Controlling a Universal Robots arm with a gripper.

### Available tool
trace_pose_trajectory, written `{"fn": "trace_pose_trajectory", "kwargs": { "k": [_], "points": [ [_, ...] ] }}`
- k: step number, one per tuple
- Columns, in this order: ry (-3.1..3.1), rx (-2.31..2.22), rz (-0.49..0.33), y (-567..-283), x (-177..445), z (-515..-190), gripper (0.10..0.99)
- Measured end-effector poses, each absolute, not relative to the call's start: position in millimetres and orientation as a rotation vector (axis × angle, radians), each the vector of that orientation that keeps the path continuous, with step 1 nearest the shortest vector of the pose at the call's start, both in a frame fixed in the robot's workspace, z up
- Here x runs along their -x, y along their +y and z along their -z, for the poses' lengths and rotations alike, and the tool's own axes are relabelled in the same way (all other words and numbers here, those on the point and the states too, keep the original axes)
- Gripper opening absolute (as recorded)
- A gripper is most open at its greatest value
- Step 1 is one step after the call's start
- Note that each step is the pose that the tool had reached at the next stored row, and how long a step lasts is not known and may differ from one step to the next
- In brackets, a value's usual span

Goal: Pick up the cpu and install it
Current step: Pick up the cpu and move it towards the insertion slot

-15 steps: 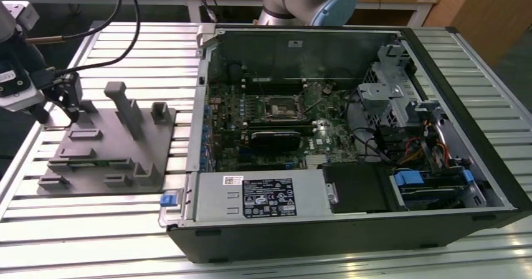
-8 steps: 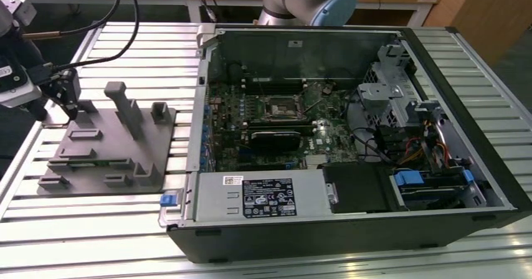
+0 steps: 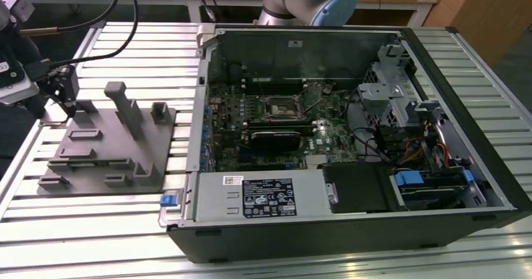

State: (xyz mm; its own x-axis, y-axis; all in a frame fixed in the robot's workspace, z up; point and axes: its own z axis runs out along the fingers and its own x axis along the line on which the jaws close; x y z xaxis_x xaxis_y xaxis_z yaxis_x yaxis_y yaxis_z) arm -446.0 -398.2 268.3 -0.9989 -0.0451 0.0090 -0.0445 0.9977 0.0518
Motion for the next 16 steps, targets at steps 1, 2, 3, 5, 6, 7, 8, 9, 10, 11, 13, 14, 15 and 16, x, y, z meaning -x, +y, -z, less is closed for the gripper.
{"fn": "trace_pose_trajectory", "kwargs": {
  "k": [1, 2, 3, 5, 6, 7, 8, 9, 10, 11, 13, 14, 15, 16],
  "points": [
    [-3.13, -0.07, 0.081, -398.1, 446.0, -268.9, 0.541],
    [-3.13, -0.07, 0.081, -398.0, 446.0, -269.5, 0.541],
    [-3.13, -0.07, 0.081, -398.0, 446.0, -270.0, 0.541],
    [-3.13, -0.07, 0.08, -397.9, 446.0, -271.2, 0.541],
    [-3.13, -0.07, 0.08, -397.8, 446.0, -271.8, 0.541],
    [-3.13, -0.07, 0.08, -397.7, 446.0, -272.4, 0.541],
    [-3.13, -0.07, 0.08, -397.7, 446.0, -273.0, 0.541],
    [-3.13, -0.07, 0.08, -397.6, 446.0, -273.5, 0.541],
    [-3.13, -0.07, 0.08, -397.5, 446.0, -274.0, 0.541],
    [-3.13, -0.07, 0.08, -397.4, 446.0, -274.6, 0.541],
    [-3.13, -0.07, 0.079, -397.2, 446.0, -275.7, 0.541],
    [-3.13, -0.07, 0.079, -397.1, 446.0, -276.2, 0.541],
    [-3.13, -0.07, 0.079, -397.0, 446.0, -276.8, 0.541],
    [-3.13, -0.07, 0.079, -397.0, 446.0, -277.3, 0.541]
  ]
}}
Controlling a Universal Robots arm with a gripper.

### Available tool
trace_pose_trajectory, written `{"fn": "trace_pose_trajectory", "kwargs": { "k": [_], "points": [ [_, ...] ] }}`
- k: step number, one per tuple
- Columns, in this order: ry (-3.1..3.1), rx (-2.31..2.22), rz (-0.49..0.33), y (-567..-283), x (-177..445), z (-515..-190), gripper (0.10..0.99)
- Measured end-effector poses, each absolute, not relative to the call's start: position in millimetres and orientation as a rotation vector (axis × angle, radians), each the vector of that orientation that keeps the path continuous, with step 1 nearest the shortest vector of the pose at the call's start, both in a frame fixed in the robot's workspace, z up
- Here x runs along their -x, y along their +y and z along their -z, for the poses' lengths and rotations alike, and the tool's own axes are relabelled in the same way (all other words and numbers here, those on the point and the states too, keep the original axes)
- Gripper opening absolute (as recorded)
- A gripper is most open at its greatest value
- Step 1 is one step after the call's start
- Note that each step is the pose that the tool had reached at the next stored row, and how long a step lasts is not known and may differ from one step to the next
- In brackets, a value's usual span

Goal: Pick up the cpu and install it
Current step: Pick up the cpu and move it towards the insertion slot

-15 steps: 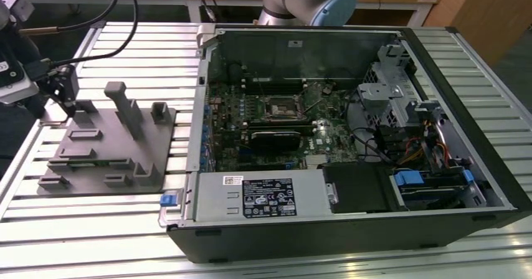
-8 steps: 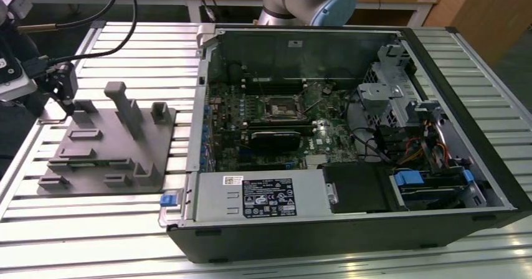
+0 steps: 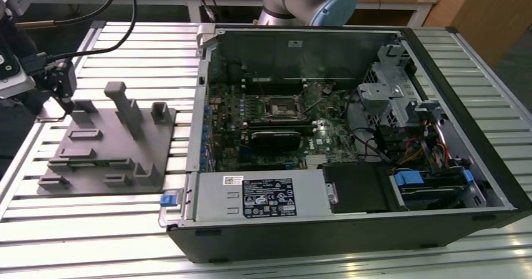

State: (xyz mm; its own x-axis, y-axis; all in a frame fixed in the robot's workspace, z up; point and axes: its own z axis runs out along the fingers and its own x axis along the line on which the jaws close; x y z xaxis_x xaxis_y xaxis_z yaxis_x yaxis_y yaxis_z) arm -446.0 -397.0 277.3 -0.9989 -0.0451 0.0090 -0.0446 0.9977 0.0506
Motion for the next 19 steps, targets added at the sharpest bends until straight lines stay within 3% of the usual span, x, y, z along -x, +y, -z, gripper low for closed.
{"fn": "trace_pose_trajectory", "kwargs": {
  "k": [19],
  "points": [
    [-3.13, -0.07, 0.078, -396.0, 446.0, -291.3, 0.541]
  ]
}}
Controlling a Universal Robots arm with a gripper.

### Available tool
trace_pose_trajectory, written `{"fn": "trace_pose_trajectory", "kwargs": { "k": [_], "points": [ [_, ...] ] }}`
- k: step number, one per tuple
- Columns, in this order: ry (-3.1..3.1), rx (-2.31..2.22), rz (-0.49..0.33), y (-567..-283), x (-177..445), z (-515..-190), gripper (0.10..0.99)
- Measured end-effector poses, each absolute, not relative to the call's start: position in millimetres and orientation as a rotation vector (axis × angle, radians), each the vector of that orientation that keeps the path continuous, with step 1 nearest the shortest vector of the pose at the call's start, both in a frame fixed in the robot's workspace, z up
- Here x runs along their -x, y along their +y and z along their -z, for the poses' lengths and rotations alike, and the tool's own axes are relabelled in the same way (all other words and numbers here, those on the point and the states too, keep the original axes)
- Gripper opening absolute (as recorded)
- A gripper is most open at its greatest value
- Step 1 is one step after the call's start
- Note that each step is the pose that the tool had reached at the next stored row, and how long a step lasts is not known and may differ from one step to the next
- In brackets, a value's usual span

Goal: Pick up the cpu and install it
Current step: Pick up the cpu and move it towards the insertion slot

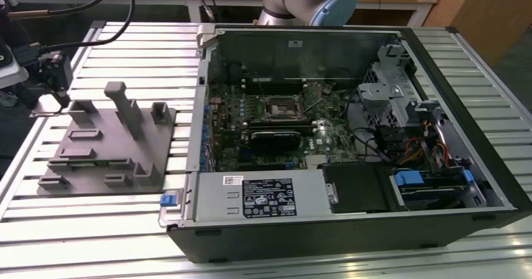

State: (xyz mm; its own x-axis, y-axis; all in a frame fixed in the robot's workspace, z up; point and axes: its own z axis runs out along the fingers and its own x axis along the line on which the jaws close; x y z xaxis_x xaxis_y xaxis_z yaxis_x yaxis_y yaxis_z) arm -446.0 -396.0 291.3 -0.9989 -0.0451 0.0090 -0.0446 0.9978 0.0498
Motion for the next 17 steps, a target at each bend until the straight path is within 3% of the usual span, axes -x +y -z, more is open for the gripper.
{"fn": "trace_pose_trajectory", "kwargs": {
  "k": [17],
  "points": [
    [-3.13, -0.07, 0.076, -394.6, 446.0, -302.4, 0.541]
  ]
}}
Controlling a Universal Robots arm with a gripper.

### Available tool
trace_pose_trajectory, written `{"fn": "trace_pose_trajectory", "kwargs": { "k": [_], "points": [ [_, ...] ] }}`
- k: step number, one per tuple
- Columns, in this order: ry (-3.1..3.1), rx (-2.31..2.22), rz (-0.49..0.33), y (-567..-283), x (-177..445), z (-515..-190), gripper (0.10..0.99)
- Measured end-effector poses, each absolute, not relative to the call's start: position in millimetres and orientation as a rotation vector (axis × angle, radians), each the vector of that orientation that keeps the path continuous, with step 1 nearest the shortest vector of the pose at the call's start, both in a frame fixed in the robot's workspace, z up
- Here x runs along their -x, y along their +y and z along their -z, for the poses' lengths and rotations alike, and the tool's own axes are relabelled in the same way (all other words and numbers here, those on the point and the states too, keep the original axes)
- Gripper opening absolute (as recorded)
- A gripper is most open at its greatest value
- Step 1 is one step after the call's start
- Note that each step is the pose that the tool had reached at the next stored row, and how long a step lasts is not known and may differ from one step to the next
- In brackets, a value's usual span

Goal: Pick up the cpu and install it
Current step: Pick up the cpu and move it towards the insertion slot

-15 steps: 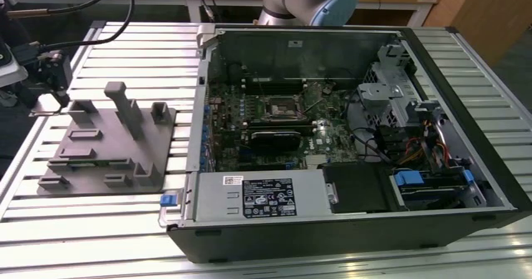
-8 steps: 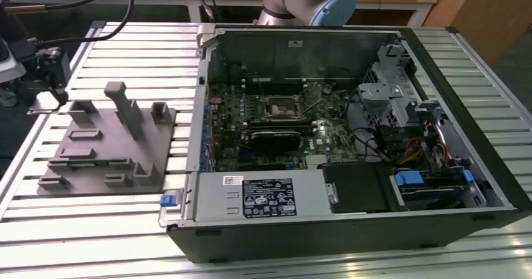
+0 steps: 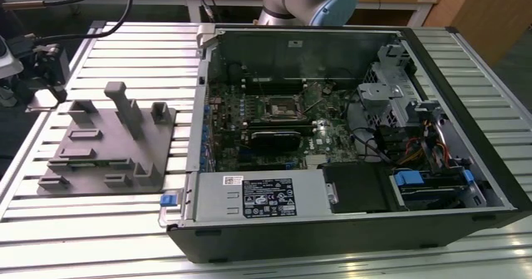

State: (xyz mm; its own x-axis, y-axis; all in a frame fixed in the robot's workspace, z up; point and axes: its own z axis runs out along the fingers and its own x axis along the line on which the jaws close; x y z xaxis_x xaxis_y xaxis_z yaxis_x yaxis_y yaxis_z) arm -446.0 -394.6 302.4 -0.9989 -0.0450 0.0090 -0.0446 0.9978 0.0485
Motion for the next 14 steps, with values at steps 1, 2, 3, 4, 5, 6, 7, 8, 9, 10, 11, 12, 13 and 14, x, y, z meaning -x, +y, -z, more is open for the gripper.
{"fn": "trace_pose_trajectory", "kwargs": {
  "k": [1, 2, 3, 4, 5, 6, 7, 8, 9, 10, 11, 12, 13, 14],
  "points": [
    [-3.13, -0.07, 0.075, -394.6, 446.0, -303.0, 0.541],
    [-3.13, -0.07, 0.075, -394.5, 446.0, -303.6, 0.541],
    [-3.13, -0.07, 0.075, -394.4, 446.0, -304.2, 0.541],
    [-3.13, -0.07, 0.075, -394.3, 446.0, -304.9, 0.541],
    [-3.13, -0.07, 0.075, -394.2, 446.0, -305.6, 0.541],
    [-3.13, -0.07, 0.075, -394.1, 446.0, -306.4, 0.541],
    [-3.13, -0.07, 0.075, -394.1, 446.0, -307.1, 0.541],
    [-3.13, -0.07, 0.075, -394.0, 446.0, -307.7, 0.541],
    [-3.13, -0.07, 0.075, -393.9, 446.0, -308.4, 0.541],
    [-3.13, -0.07, 0.075, -393.9, 446.0, -309.1, 0.541],
    [-3.13, -0.07, 0.075, -393.8, 446.0, -309.7, 0.541],
    [-3.13, -0.07, 0.075, -393.7, 446.0, -310.4, 0.541],
    [-3.13, -0.07, 0.075, -393.7, 446.0, -311.0, 0.541],
    [-3.13, -0.07, 0.074, -393.6, 446.0, -311.6, 0.541]
  ]
}}
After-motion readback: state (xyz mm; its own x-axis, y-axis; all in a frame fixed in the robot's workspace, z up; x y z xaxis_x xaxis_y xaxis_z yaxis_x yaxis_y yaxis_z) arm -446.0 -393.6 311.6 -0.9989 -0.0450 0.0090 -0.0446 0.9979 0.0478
